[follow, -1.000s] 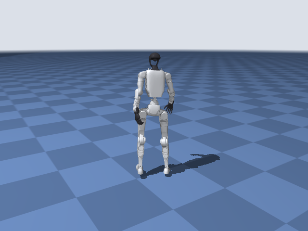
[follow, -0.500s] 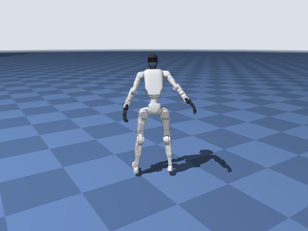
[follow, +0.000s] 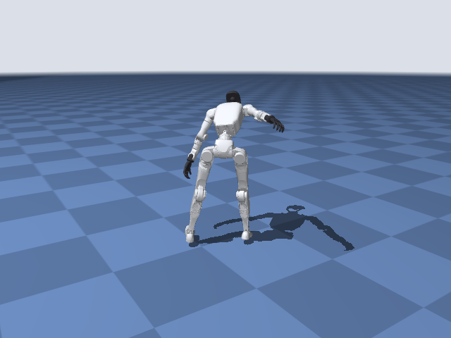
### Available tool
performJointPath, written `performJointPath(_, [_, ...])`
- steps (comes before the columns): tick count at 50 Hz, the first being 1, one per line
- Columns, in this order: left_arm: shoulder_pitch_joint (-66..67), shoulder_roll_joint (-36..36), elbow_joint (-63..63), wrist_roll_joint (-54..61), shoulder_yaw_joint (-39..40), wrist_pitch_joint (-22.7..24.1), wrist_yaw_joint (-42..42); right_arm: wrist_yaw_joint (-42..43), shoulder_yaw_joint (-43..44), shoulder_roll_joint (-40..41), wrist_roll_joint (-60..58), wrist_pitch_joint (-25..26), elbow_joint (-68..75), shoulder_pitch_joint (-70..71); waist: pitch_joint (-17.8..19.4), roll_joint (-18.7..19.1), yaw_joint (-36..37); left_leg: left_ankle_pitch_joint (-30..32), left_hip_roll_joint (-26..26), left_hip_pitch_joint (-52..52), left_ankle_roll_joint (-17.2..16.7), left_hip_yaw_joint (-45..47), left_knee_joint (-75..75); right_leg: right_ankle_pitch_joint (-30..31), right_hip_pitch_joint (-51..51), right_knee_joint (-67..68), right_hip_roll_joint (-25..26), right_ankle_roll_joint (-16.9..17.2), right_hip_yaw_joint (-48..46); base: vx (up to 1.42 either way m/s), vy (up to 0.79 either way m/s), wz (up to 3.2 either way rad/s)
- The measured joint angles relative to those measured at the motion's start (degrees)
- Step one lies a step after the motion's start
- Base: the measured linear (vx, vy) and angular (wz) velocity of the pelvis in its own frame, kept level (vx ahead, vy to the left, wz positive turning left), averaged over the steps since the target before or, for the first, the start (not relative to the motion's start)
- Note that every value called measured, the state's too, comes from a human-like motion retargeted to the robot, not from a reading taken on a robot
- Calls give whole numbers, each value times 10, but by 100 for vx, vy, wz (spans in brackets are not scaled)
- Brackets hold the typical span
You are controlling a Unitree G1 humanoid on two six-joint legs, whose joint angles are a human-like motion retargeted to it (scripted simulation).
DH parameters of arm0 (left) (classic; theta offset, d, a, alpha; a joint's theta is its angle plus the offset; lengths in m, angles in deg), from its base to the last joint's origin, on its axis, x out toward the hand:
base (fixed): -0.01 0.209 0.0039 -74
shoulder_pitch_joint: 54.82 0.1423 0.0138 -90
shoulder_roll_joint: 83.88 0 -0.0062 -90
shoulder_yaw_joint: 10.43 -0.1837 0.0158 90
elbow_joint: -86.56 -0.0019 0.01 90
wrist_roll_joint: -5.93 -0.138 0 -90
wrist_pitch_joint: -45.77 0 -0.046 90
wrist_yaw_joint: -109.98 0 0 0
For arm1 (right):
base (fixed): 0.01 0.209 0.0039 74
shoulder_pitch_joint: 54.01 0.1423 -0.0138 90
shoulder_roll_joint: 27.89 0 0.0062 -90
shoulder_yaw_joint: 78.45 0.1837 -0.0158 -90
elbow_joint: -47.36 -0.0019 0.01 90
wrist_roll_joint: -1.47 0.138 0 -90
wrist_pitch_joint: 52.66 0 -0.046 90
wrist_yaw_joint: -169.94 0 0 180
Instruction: In place motions
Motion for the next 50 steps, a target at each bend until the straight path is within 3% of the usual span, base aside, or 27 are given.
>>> performJointPath(3, [-50,29,3,2,-62,15,12,11,17,5,55,0,0,-30,0,10,-5,7,6,-40,-14,14,-11,14,-67,0,16,-13,18,15,-5,-65])
performJointPath(8, [-112,48,2,-9,-89,38,24,36,19,4,123,-20,0,-19,0,10,-53,9,19,-110,-17,41,-22,30,-173,0,52,-24,53,21,9,-90])
performJointPath(14, [-147,51,8,7,-64,57,45,-56,21,-12,268,-23,0,15,0,-4,-153,5,20,-177,-15,77,-40,39,-274,-3,77,-37,80,42,1,-52])
performJointPath(18, [-153,27,8,6,-39,58,38,-46,-9,-23,325,-34,0,38,0,-32,-221,-6,17,-208,-10,92,-40,39,-324,2,92,-45,98,39,8,-50])
performJointPath(28, [-134,-29,-1,-67,18,47,-123,62,-68,-32,376,-50,-1,91,0,-90,-322,-33,17,-227,-14,133,-38,37,-374,11,119,-55,128,22,12,-46])
performJointPath(33, [-111,-24,1,-40,28,60,-101,92,-78,-31,409,-81,-2,103,0,-89,-314,-29,18,-225,-11,132,-34,28,-366,20,115,-58,120,-7,9,11])
performJointPath(41, [-25,-18,7,2,28,78,-49,133,-95,-44,353,-94,-29,132,0,-47,-258,-5,18,-235,-2,87,-26,18,-333,23,87,-54,75,-23,8,55])
performJointPath(50, [172,-46,12,62,59,57,-37,136,-132,-90,241,-57,-130,200,0,28,-139,17,5,-264,6,8,-18,21,-289,4,42,-41,9,-39,9,80])
